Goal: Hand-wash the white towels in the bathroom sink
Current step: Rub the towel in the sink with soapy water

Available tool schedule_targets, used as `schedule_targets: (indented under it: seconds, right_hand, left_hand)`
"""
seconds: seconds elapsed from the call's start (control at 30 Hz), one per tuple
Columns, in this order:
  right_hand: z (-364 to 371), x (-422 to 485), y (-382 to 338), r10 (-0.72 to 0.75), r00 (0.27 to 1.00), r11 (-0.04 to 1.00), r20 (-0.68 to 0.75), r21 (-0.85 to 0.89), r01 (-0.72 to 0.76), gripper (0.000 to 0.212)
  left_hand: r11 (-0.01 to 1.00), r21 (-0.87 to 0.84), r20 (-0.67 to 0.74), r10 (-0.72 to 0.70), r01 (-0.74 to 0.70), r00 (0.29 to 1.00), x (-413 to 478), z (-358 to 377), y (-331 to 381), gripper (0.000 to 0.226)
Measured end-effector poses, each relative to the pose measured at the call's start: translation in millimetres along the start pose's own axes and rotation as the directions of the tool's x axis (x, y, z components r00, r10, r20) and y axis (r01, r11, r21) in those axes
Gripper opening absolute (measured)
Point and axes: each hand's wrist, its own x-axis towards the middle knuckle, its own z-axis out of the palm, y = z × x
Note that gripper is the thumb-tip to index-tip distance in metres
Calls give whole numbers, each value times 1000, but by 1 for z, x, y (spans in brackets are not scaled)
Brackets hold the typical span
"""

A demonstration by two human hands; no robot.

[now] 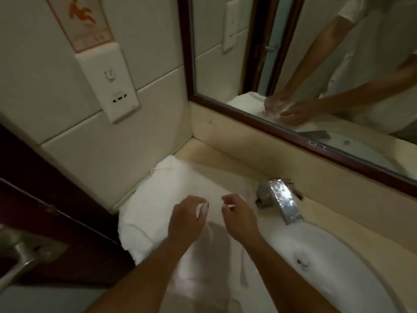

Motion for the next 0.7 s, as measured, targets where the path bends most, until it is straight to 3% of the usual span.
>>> schedule_targets:
  seconds: [0.2,0.33,0.5,0.6,0.7]
  right_hand:
    - [18,84,-6,75,997,963,-15,-257,-76,44]
    - [18,122,3,135,986,859,-97,-484,-165,54]
    - [21,140,26,159,959,712,-236,-646,-276,48]
    - [22,139,32,111,965,737,-240,-631,-241,37]
    - [19,127,26,45,977,880,-208,-454,-137,20]
  left_hand:
    - [973,230,164,-15,-23,986,84,10,-42,63]
    - [877,461,297,-12,-132,955,132,25,-48,65]
    - [804,564,337,-15,-189,941,169,38,-66,76]
    - [784,583,319,20,-212,948,176,39,-77,87]
    - [813,539,287,69,-221,956,170,32,-83,87]
